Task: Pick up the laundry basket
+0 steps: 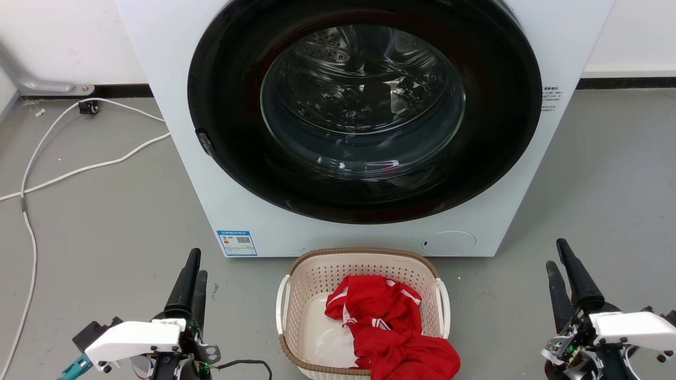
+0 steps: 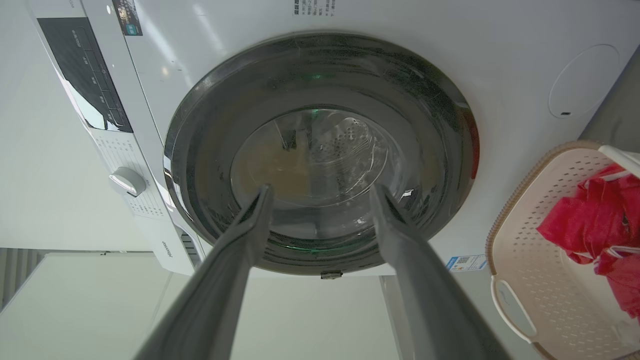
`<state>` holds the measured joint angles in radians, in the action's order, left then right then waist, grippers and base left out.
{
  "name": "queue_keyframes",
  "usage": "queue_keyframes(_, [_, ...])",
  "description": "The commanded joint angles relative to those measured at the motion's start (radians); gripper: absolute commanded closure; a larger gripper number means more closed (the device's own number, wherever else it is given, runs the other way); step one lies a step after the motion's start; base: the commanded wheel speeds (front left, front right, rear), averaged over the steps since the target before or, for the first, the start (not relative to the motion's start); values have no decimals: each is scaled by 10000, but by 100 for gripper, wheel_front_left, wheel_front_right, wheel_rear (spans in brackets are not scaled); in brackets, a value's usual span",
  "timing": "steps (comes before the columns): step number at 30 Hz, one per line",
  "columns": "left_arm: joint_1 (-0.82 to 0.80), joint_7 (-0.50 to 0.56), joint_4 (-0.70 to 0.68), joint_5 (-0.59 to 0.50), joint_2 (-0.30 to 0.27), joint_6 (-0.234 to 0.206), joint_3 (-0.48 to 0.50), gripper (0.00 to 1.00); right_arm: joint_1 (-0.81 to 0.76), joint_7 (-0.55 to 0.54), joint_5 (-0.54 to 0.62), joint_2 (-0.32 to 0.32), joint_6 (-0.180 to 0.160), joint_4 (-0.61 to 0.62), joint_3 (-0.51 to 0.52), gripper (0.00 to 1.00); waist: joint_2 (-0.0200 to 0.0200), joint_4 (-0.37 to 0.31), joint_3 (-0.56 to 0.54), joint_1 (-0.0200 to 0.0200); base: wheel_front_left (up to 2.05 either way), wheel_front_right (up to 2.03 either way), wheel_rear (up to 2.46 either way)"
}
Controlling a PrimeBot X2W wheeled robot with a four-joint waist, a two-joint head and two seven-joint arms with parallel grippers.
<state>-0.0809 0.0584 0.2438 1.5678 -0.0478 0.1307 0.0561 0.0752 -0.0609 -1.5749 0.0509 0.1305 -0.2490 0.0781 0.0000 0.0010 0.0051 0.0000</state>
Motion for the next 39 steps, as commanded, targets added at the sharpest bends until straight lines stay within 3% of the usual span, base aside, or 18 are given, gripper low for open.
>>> queue_keyframes(1, [-259,-108,-245,-259,-34,0,-76,0,130,108,247,108,2,226,-102,0,0,4,2,0,0,0,0])
queue_keyframes(11, [-239,-549,-438,-2360,-35,0,-436,0,125,558,2470,183,2,440,-330,0,0,40,10,0,0,0,0])
queue_keyframes(15, [-213,-711,-497,-3247,-35,0,-546,0,89,724,3673,170,2,537,-407,0,0,56,9,0,0,0,0])
queue_keyframes(16, [-208,-828,-530,-3897,-35,0,-631,0,60,838,4583,155,2,586,-422,0,0,72,9,0,0,0,0])
queue_keyframes(22, [-229,-1051,-534,-5165,-35,-48,-769,0,-7,1067,6309,103,2,675,-454,0,0,87,10,0,0,0,0])
queue_keyframes(39, [-303,-1622,-239,-8225,-35,-253,-1324,0,-157,1506,9568,10,3,630,-569,0,0,121,10,0,0,0,0])
